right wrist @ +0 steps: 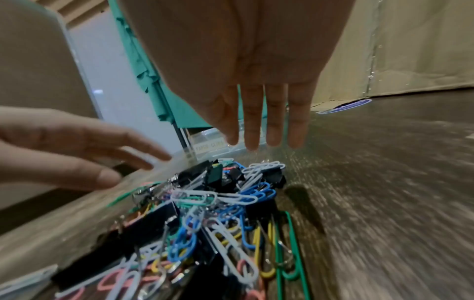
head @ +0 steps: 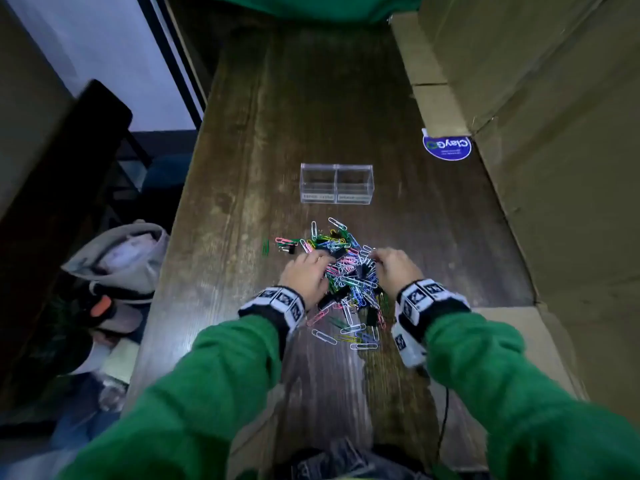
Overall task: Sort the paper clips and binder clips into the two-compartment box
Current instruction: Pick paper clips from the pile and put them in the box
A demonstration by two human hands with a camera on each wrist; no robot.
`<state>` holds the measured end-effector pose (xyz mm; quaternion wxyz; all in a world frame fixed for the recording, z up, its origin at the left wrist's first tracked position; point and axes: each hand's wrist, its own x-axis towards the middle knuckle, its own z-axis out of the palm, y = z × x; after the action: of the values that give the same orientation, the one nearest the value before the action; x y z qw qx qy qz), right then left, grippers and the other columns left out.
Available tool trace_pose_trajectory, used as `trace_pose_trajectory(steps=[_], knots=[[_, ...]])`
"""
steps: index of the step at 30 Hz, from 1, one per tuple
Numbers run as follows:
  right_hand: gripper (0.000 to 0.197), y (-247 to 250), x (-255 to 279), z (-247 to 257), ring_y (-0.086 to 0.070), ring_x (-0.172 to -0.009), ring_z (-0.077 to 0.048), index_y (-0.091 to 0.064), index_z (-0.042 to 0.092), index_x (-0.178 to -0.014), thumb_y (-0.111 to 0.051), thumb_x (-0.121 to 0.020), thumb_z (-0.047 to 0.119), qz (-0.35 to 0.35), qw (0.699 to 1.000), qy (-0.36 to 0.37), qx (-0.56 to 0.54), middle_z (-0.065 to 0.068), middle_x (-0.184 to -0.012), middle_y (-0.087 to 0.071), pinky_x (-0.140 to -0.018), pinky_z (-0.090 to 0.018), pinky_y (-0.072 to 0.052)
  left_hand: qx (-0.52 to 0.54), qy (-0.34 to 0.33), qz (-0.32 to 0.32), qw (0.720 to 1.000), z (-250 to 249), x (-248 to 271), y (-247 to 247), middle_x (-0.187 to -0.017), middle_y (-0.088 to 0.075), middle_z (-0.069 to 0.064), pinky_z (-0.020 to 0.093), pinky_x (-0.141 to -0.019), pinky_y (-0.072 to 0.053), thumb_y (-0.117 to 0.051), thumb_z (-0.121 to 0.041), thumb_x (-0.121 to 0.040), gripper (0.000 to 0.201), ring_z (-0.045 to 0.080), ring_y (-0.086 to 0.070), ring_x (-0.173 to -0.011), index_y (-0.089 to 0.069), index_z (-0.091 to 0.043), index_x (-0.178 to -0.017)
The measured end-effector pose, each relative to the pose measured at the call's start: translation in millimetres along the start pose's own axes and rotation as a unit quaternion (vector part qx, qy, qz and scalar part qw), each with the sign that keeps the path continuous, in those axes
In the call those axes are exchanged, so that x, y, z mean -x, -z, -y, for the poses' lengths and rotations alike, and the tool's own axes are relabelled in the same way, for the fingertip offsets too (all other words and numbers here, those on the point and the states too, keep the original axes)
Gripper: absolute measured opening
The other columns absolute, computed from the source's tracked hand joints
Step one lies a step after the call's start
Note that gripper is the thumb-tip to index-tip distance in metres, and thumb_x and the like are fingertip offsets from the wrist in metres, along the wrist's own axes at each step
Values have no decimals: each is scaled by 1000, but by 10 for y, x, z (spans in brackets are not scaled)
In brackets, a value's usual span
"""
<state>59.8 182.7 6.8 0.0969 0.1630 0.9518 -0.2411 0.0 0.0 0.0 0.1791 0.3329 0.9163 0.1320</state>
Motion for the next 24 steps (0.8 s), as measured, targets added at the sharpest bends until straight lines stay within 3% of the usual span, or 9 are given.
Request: trace_pose_trajectory(steps=[3, 6, 9, 13, 16, 19, 21, 24], knots=[[36, -64, -109, 49, -42, -128, -23, -49, 20, -132, -45, -96, 21, 42, 997, 50, 51, -3, -139, -50, -107, -41, -38, -55, -18, 6, 998, 1, -229, -46, -155, -20, -3, 44, -115, -24, -43, -21, -93, 55, 21, -21, -142, -24, -23, -144], [40, -180, -78, 65, -35, -132, -22, -51, 22, -130, -51, -93, 35, 81, 989, 79, 93, 1, -143, -44, -110, -41, -32, -84, -42, 34, 995, 54, -326, -114, -157, -15, -7, 42, -114, -22, -39, -28, -96, 55, 20, -16, -144, -18, -27, -146], [33, -214, 1, -44, -39, -127, -21, -56, 17, -121, -54, -90, 29, 76, 992, 60, 84, -2, -138, -47, -108, -39, -34, -84, -39, 43, 995, 166, -263, -143, -155, -20, -7, 45, -112, -24, -40, -31, -95, 51, 16, -16, -144, -25, -26, -144], [30, -143, 122, -242, -46, -118, -23, -59, 14, -116, -54, -88, 25, 72, 994, 20, 84, -4, -130, -52, -101, -35, -38, -24, 3, 8, 1000, 341, -45, -171, -144, -40, -1, 48, -108, -34, -36, -36, -91, 45, 19, -29, -138, -43, -20, -133], [23, -62, 84, -284, -50, -110, -25, -66, 16, -101, -54, -87, 30, 40, 995, -7, 88, -4, -118, -60, -93, -35, -40, -23, 34, -20, 999, 373, 56, -178, -132, -50, 2, 42, -105, -34, -44, -32, -93, 35, 23, -39, -130, -51, -18, -125], [21, 6, -99, -180, -52, -108, -25, -66, 13, -101, -51, -91, 23, -2, 999, -12, 40, -7, -112, -64, -93, -36, -42, -48, 28, -53, 997, 234, -52, -111, -121, -53, 5, 39, -97, -34, -42, -33, -95, 31, 25, -45, -117, -55, -15, -117], [20, 18, -247, -46, -53, -109, -25, -65, 11, -104, -50, -91, 16, -14, 1000, 4, 12, -9, -112, -63, -92, -35, -44, -38, -1, -52, 998, 109, -221, -94, -124, -51, 4, 39, -98, -34, -42, -32, -95, 32, 25, -44, -117, -53, -14, -119], [22, -72, -384, 147, -57, -107, -27, -64, 11, -107, -52, -89, 15, 7, 999, 36, -5, -9, -113, -62, -89, -35, -46, -38, -39, -1, 999, -33, -476, -131, -136, -44, 4, 40, -103, -34, -46, -27, -91, 40, 24, -39, -125, -44, -13, -129]])
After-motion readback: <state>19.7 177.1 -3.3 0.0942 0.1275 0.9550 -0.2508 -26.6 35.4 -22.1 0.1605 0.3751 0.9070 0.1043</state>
